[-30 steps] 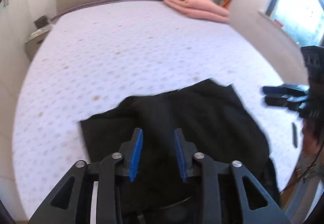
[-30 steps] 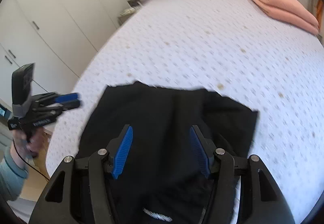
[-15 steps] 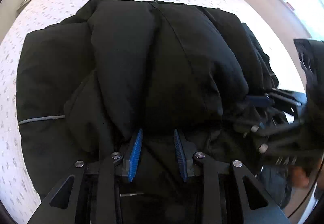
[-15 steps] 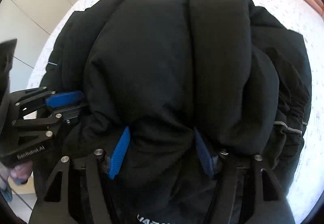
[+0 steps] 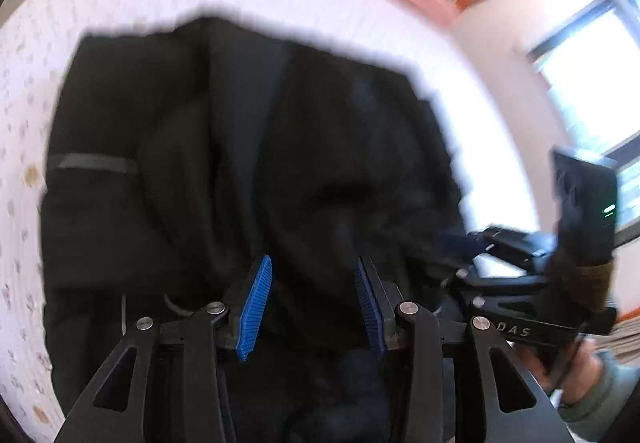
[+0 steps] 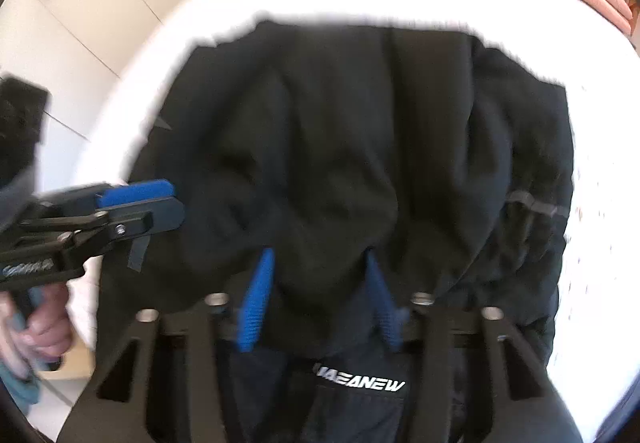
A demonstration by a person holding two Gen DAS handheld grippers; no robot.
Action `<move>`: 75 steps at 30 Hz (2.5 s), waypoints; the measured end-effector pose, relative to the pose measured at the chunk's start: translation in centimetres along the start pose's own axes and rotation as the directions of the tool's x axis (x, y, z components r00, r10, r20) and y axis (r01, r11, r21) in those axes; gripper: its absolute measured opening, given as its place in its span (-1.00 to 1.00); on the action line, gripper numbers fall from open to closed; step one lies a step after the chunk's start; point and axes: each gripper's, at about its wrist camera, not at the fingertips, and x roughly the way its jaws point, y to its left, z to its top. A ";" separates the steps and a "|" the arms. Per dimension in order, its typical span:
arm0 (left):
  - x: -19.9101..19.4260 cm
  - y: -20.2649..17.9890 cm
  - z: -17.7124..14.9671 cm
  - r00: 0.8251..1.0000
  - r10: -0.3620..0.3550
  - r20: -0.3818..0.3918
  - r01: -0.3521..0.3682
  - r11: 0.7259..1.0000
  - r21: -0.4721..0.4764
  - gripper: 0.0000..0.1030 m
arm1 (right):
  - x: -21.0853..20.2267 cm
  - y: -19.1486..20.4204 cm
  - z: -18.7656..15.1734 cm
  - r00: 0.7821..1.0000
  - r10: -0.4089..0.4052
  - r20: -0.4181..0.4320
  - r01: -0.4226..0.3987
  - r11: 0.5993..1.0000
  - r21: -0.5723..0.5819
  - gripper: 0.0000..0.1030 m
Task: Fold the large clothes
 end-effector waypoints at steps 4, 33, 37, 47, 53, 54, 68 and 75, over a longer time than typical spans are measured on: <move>3.4 2.3 -1.4 0.999 -0.043 0.026 0.045 0.997 -0.067 -0.15 | 3.5 -1.1 -0.5 1.000 -0.008 -0.003 0.008 0.999 0.054 -0.08; -8.6 10.0 -17.9 0.957 0.274 -0.093 -0.290 0.905 -0.313 -0.14 | -3.6 -9.5 -14.4 0.997 0.043 -0.059 -0.033 0.985 0.169 0.11; -7.3 8.9 -19.2 0.947 0.301 -0.112 -0.321 0.887 -0.332 -0.14 | -4.1 -10.5 -16.0 0.997 0.029 -0.065 -0.019 0.989 0.149 0.11; -10.5 10.5 -24.0 0.923 0.349 -0.162 -0.385 0.826 -0.411 0.23 | -6.3 -14.0 -21.9 0.995 -0.006 -0.103 0.026 0.981 0.191 0.20; -11.3 13.9 -27.8 0.944 0.276 -0.178 -0.328 0.771 -0.546 0.23 | -6.8 -18.2 -25.6 0.988 -0.018 -0.151 0.056 0.965 0.258 0.24; -11.1 14.3 -28.5 0.948 0.261 -0.183 -0.319 0.764 -0.561 0.23 | -6.7 -18.6 -26.0 0.987 -0.011 -0.158 0.054 0.962 0.269 0.24; -10.1 16.9 -33.0 0.983 0.125 -0.135 -0.183 0.728 -0.661 0.23 | -6.0 -19.3 -29.9 0.976 0.051 -0.213 0.015 0.956 0.294 0.24; -9.2 15.9 -33.0 0.981 0.097 -0.170 -0.183 0.765 -0.618 0.35 | -4.3 -18.6 -32.3 0.961 0.110 -0.252 -0.033 0.956 0.291 0.25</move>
